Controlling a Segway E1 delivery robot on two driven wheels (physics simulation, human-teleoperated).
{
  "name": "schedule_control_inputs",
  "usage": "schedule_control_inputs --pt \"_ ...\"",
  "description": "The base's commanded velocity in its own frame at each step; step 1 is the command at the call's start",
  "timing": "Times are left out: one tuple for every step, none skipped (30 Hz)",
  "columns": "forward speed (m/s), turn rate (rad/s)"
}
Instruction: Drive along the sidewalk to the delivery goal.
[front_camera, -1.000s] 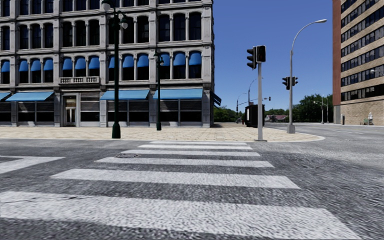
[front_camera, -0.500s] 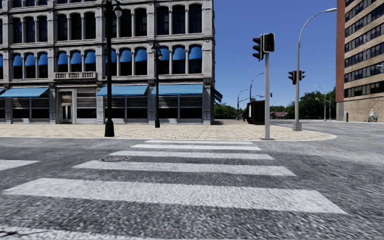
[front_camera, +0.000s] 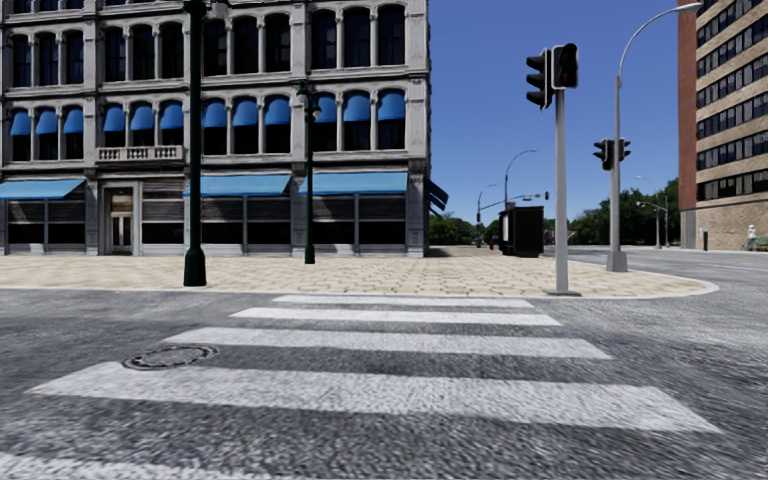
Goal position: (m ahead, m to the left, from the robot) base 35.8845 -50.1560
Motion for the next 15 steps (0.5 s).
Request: schedule_control_inputs --pt "2.0 0.0" --pt "1.99 0.0" --pt "1.99 0.0" --pt "1.99 0.0" --pt "1.99 0.0" --pt "1.99 0.0" --pt "1.99 0.0" --pt "1.99 0.0" --pt "1.99 0.0" --pt "1.99 0.0" --pt "2.0 0.0" --pt "2.0 0.0" --pt "2.0 0.0" --pt "2.0 0.0" --pt "2.0 0.0"
